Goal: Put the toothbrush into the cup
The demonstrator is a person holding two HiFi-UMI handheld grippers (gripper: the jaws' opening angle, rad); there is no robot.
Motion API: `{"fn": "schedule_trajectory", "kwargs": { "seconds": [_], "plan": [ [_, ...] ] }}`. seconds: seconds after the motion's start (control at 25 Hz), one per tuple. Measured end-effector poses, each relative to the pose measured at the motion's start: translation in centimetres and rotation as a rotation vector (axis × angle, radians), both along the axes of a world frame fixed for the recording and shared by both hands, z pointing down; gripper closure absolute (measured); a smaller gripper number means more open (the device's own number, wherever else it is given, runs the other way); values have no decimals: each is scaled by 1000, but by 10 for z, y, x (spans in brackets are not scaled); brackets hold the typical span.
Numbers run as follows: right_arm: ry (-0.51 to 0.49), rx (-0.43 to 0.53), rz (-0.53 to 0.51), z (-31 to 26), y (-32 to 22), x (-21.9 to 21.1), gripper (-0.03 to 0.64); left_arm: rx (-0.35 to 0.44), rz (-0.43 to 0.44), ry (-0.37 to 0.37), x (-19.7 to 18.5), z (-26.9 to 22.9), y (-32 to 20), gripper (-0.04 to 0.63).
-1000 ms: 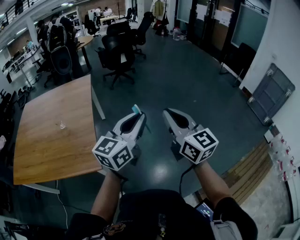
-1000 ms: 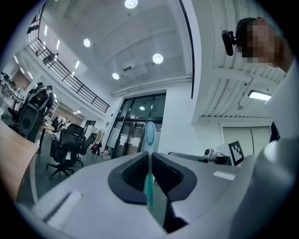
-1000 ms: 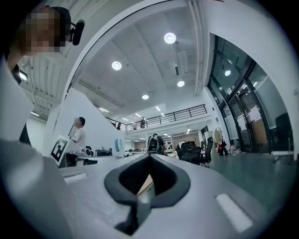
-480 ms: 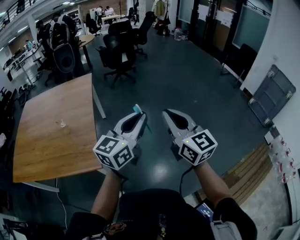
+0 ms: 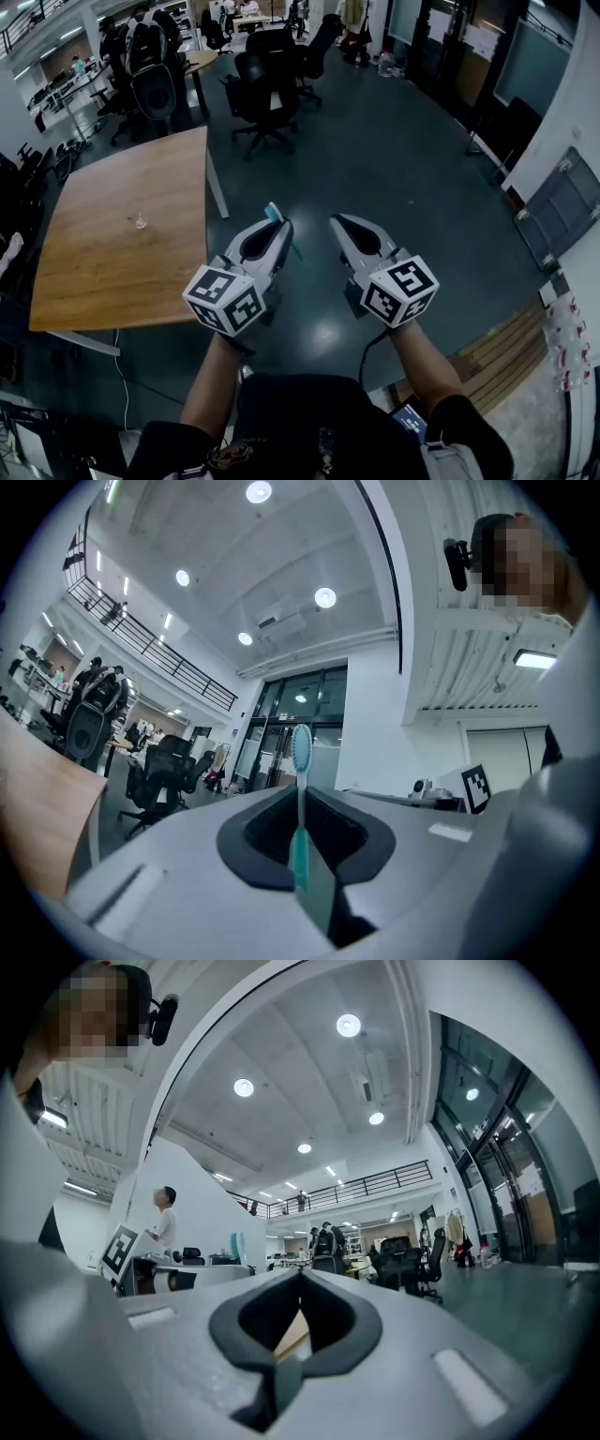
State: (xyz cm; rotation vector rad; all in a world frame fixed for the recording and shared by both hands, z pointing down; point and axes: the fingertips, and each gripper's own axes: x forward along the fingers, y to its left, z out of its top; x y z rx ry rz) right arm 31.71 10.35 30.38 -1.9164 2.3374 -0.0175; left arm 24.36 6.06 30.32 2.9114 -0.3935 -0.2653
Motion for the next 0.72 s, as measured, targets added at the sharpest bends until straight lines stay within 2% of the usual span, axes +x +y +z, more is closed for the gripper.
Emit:
{"fn": "schedule_trajectory", "kwargs": {
  "seconds": [0.2, 0.72],
  "plan": [
    [-7, -11, -98, 2, -22, -26, 614, -9, -107, -11, -33, 3, -16, 566],
    [-43, -51, -371, 23, -69, -121, 614, -40, -418, -54, -151, 16, -45, 566]
  ]
}}
